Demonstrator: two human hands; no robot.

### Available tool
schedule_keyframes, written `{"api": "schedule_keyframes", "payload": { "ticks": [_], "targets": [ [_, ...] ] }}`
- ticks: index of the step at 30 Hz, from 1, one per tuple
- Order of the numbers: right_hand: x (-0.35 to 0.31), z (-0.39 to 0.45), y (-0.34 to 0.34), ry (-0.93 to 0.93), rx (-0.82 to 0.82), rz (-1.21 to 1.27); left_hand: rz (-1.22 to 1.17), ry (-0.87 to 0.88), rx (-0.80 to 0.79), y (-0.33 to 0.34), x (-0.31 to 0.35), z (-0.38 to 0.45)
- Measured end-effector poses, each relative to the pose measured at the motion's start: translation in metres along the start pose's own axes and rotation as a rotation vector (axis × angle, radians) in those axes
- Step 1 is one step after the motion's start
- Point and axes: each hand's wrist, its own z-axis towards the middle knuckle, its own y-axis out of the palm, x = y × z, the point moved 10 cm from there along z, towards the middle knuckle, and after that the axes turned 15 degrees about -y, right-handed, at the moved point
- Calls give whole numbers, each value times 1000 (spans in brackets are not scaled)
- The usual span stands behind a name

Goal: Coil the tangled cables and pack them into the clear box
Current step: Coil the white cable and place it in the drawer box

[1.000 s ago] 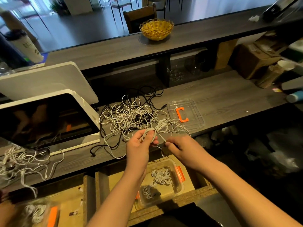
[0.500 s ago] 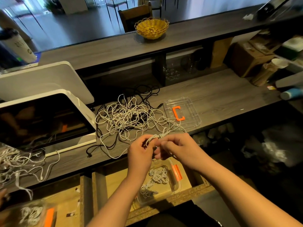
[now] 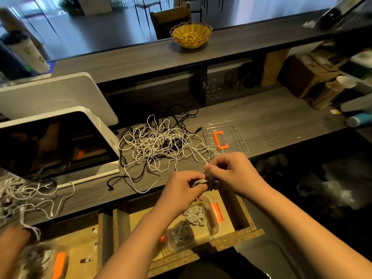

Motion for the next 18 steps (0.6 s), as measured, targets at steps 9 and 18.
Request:
{"api": "schedule_keyframes", "payload": {
  "ticks": [9, 18],
  "targets": [
    [42, -2, 20, 274, -160, 251, 131, 409, 109, 2, 31, -18],
    [45, -11, 34, 317, -238, 380, 319, 461, 242, 4, 33, -21]
  ]
}}
